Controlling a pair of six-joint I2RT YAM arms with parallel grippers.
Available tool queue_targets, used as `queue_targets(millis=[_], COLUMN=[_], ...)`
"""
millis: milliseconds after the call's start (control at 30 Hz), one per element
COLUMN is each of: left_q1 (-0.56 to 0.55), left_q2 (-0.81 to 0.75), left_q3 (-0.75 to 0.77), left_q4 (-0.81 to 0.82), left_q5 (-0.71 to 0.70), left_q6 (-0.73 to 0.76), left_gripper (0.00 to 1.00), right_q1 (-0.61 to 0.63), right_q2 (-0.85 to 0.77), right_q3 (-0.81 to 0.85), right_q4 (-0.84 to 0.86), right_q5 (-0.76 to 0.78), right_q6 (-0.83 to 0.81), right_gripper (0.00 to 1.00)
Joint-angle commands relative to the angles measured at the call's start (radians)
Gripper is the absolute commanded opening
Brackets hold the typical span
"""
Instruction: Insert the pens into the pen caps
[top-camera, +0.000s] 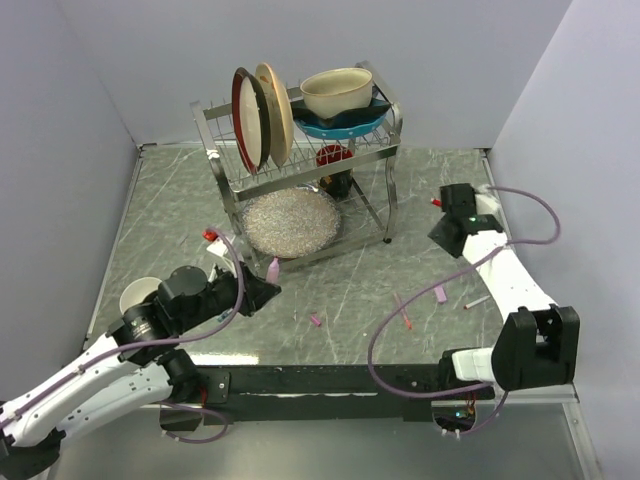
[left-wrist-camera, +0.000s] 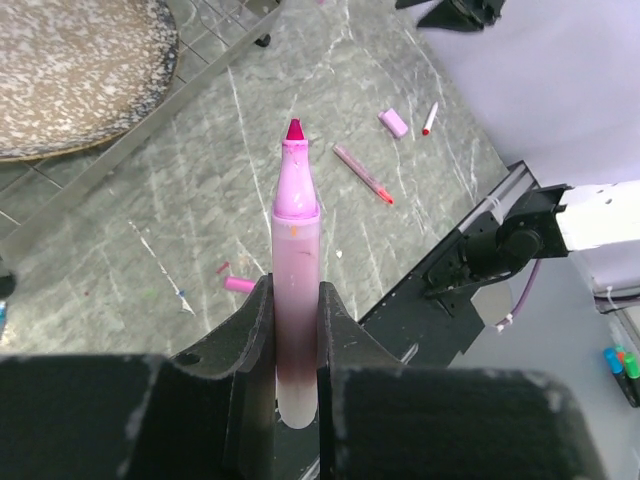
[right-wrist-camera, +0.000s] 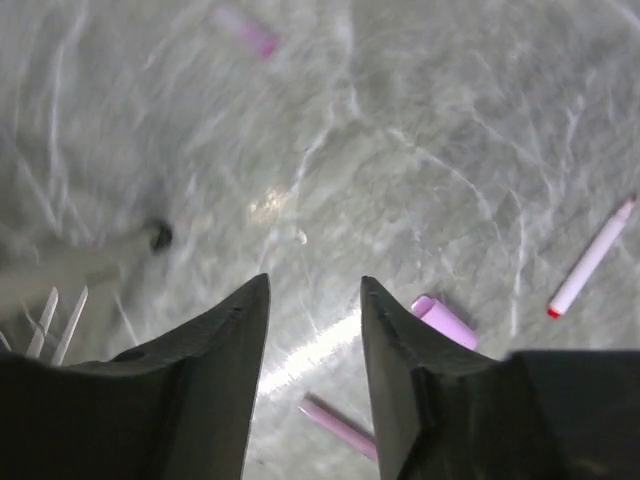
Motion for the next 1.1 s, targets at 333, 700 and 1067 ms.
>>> queue_targets(millis=[333, 700, 1067], left_q1=[-0.005, -0.011, -0.015], left_q2=[-0.118, -0.176, -0.179], left_q3=[0.019, 0.014, 0.013], left_q4=[-0.013, -0.030, -0.035], left_q5=[-0.069, -0.112, -0.123], left_q6=[0.027, 0.007, 0.002], left_gripper=[0.01, 0.01, 0.01], right_q1=[-0.237, -0.276, -0.307], right_q2=[0.018, 0.073, 0.084], right_q3=[-0.066, -0.210, -0.230], right_q4=[-0.256, -0.213, -0.206], right_q5=[-0.256, -0.325, -0.265], right_q6=[0.911, 1.074, 1.092], right_gripper=[0.66, 0.68, 0.71])
